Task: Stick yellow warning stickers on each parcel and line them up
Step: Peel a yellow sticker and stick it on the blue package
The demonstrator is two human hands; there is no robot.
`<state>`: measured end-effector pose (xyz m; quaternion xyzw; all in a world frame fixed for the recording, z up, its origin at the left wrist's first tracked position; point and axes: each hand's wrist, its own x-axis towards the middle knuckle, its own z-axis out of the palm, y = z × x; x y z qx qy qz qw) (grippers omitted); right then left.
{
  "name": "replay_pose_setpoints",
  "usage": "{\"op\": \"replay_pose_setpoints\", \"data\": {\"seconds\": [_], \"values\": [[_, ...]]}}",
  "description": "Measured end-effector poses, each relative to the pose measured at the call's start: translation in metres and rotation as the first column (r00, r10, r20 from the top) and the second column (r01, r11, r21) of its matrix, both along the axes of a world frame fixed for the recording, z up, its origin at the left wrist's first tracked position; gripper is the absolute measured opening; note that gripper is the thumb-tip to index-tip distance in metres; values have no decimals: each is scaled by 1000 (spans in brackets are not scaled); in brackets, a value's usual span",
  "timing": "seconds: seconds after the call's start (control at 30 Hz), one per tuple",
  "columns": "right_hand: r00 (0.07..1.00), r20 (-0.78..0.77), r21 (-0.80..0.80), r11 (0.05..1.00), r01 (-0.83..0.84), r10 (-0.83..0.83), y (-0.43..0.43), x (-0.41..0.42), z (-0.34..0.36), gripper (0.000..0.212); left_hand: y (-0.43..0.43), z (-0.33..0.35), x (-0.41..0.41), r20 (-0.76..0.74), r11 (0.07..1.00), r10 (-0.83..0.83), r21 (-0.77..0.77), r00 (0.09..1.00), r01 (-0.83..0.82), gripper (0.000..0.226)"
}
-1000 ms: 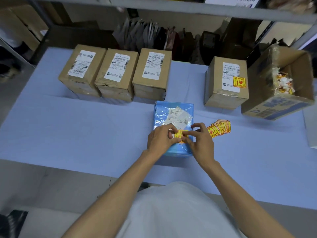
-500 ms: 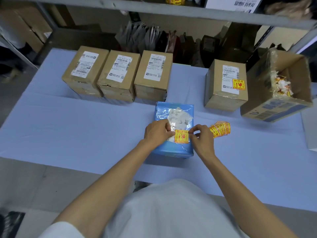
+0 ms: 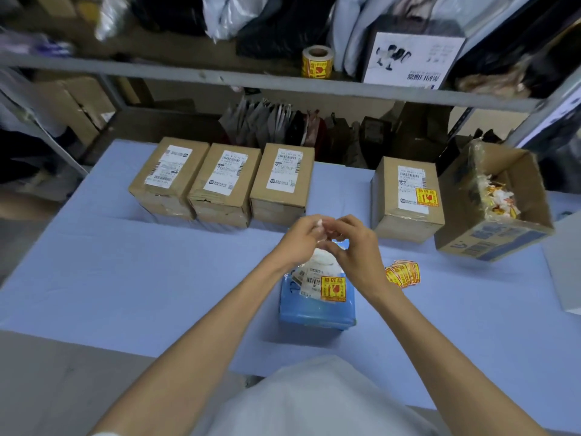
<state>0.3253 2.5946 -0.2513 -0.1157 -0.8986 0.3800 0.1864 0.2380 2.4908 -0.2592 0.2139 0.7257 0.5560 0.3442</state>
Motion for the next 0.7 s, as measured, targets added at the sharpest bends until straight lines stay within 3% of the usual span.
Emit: {"op": "replay_pose_setpoints", "data": {"seconds": [0.13, 0.23, 0.3, 0.4, 0.5, 0.6, 0.7], "values": [[998, -50, -1, 999, 44, -44, 6, -4, 7, 22, 5, 12, 5, 184, 993, -18, 120, 983, -4, 32], [999, -18, -52, 998, 42, -43, 15, -8, 14, 18, 6, 17, -1, 416, 968, -46, 243, 908, -62, 32], [997, -33, -47, 996, 74, -75, 22, -13, 16, 11, 11, 20, -4, 490, 961, -16, 249, 872, -123, 32], [985, -65, -103, 983, 151, -158, 32, -19, 20, 4, 24, 22, -9, 431, 962, 94, 193, 898, -194, 32], [974, -96, -75, 977, 200, -207, 37, -19, 23, 9, 31, 24, -15, 386, 961, 86, 212, 919, -179, 21], [980, -78, -38, 983, 179, -182, 39, -15, 22, 18, 38, 23, -17, 393, 935, 186, 213, 901, -285, 6], [982, -53, -125, 977, 174, -182, 43, -13, 23, 17, 42, 20, -14, 325, 947, 230, 143, 917, -288, 5]]}}
